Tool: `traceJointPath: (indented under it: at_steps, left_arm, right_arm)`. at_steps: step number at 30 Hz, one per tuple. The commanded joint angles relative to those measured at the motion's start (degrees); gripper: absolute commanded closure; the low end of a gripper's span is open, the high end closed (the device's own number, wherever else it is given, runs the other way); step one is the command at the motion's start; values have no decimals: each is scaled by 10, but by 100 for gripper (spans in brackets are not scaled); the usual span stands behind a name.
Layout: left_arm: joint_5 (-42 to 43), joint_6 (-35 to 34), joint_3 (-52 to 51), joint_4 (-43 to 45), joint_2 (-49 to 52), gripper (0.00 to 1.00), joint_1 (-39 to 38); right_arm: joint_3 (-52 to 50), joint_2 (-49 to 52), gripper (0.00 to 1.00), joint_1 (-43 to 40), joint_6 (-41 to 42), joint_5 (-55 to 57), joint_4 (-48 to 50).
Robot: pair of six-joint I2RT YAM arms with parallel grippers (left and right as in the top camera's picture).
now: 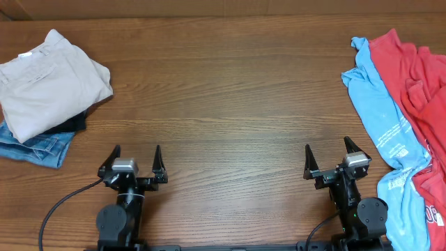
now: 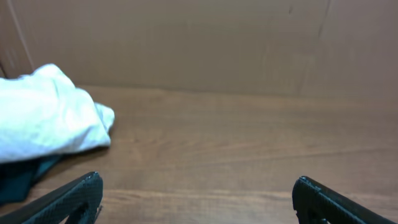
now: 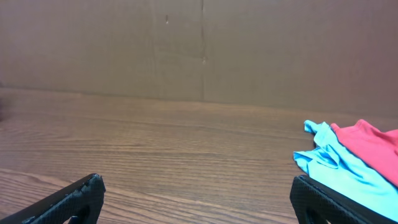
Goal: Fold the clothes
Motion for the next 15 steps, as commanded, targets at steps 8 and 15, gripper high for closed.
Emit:
traceJointPath:
  at_steps: [8, 15]
  left_arm:
    - [19, 9, -2, -31, -7, 0, 15]
    - [18, 9, -2, -31, -7, 0, 3]
  right_arm:
    - [-5, -3, 0, 3, -2, 3, 5]
    - [-5, -3, 0, 3, -2, 3, 5]
